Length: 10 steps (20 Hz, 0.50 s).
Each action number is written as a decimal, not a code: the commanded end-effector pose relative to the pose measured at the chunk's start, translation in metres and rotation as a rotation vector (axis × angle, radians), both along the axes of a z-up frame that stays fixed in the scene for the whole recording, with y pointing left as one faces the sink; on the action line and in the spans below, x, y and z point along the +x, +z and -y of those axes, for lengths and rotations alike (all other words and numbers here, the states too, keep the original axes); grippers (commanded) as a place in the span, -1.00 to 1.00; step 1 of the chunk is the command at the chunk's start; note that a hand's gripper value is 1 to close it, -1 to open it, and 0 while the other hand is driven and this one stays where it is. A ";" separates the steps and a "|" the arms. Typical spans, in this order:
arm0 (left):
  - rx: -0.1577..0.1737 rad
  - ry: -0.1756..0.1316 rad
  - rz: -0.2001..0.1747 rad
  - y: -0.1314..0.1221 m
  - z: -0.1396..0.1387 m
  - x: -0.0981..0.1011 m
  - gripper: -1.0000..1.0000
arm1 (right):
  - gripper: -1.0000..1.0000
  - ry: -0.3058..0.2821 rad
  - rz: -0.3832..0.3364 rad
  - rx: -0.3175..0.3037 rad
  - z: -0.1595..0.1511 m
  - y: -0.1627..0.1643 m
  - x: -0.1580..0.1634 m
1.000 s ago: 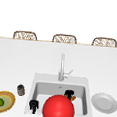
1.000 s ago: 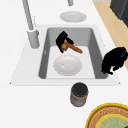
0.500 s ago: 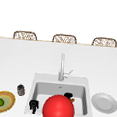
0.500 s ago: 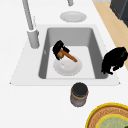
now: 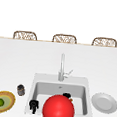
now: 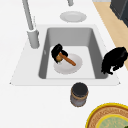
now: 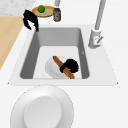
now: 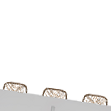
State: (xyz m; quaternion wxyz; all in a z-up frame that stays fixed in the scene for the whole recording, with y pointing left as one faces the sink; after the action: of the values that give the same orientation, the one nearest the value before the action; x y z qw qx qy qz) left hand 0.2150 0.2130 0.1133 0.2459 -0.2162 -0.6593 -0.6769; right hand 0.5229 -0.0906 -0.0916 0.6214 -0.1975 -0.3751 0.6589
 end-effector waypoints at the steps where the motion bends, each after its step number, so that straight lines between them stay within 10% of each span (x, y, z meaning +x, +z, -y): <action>1: 0.000 0.000 0.000 0.000 0.000 0.000 0.00 | 1.00 -0.080 0.053 0.044 -0.010 -0.016 -0.015; 10: 0.000 0.000 0.000 0.000 0.000 0.000 0.00 | 1.00 -0.144 0.168 -0.010 -0.021 -0.006 -0.039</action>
State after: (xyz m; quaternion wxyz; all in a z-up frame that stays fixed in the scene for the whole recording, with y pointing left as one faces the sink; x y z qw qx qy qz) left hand 0.2150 0.2130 0.1133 0.2459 -0.2162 -0.6593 -0.6769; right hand 0.4897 -0.0780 -0.0915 0.6049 -0.2755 -0.4028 0.6293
